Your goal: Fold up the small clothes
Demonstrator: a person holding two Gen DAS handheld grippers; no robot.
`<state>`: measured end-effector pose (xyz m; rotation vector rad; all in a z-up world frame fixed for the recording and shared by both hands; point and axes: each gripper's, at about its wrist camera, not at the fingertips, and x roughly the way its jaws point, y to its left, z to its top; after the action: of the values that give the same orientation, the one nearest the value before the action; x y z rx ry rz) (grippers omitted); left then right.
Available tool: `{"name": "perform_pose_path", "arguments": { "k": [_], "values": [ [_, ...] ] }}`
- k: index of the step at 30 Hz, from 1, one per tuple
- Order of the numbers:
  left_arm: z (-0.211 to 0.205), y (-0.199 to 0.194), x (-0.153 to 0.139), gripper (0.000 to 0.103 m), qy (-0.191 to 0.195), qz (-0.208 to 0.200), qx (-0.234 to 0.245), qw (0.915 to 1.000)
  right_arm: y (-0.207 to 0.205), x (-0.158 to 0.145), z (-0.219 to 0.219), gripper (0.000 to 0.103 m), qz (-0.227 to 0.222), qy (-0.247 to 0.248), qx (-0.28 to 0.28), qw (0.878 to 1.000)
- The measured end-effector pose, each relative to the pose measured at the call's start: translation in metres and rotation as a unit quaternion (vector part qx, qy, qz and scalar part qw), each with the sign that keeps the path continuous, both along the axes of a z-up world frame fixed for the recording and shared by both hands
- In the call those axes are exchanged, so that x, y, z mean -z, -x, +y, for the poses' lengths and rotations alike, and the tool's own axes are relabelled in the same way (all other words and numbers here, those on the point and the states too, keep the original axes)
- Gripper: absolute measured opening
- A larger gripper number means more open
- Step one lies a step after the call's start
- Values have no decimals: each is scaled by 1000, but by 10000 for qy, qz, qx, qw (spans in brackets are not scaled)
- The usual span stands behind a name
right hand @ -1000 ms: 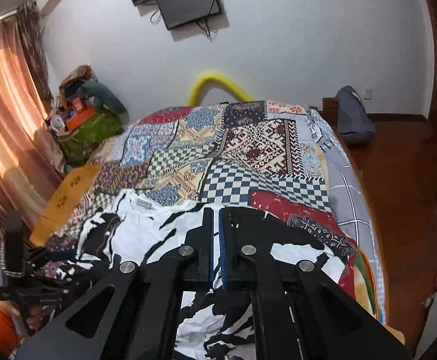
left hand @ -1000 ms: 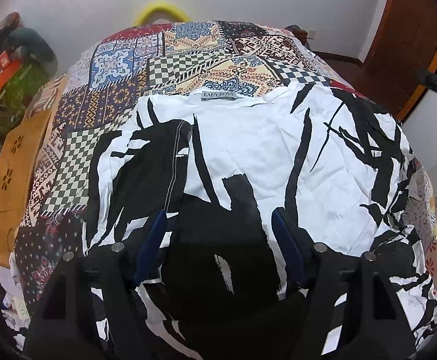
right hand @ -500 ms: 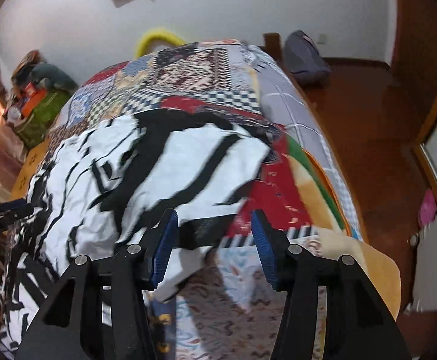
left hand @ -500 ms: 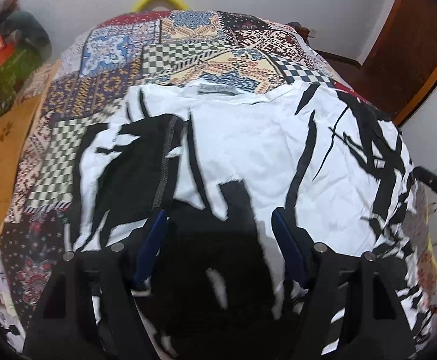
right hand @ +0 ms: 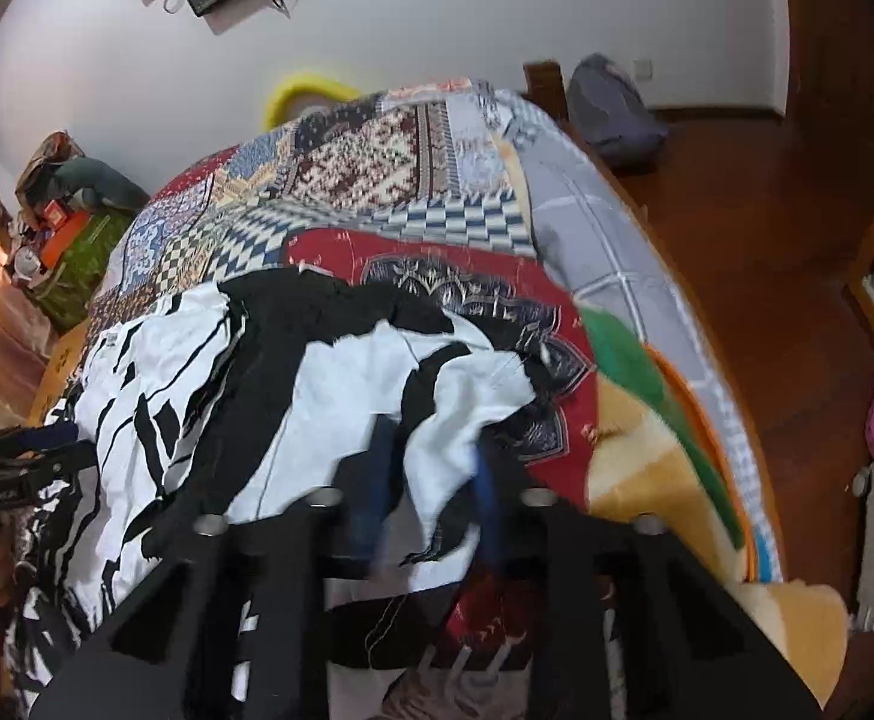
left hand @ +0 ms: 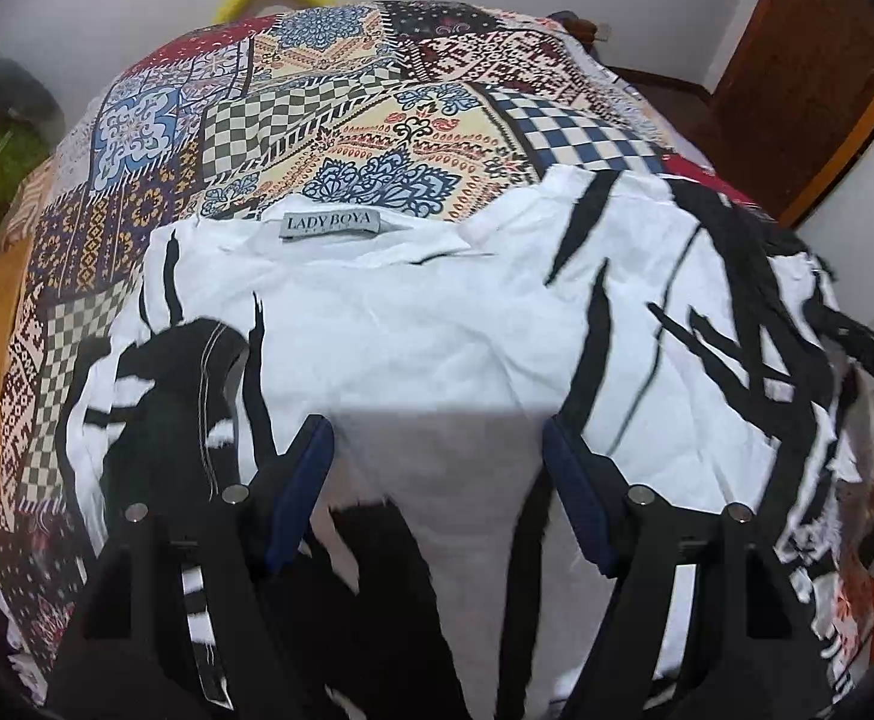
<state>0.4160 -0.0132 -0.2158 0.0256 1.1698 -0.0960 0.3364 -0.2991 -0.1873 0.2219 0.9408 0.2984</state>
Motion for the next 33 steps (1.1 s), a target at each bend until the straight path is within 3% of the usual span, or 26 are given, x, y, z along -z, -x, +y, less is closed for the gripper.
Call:
{"name": "perform_pose_path", "arguments": {
  "k": [2,6,11,14,17,19,25,29,33],
  "values": [
    [1,-4,2,72,-42,-64,-52,10000,6,-8,0,7,-255,132,-16,9996],
    [9,-7,6,74,-317,-276,-336,9986,9,-28,-7,4,-679,263,143,9972],
    [16,-9,9,75,-387,-281,-518,9975,3,-38,-11,4,-706,322,195,9968],
    [14,-7,5,74,-533,-293,-485,9970,4,-44,-5,4,-620,90,74,9980],
    [16,3,-4,74,-338,-315,-499,9977,7,-57,6,4,-650,-124,-90,9978],
    [17,12,-15,74,-173,-395,-452,9980,11,-69,19,4,-753,-139,-269,9967],
    [15,41,-49,74,-144,-797,-226,9965,13,-89,77,4,-935,-126,-888,9916],
    [20,56,-64,74,-255,-963,-148,9949,6,-85,119,4,-902,-105,-1162,9891],
    [33,65,-64,74,-444,-989,-236,9938,-9,-66,164,4,-526,-114,-1438,9881]
  ]
}}
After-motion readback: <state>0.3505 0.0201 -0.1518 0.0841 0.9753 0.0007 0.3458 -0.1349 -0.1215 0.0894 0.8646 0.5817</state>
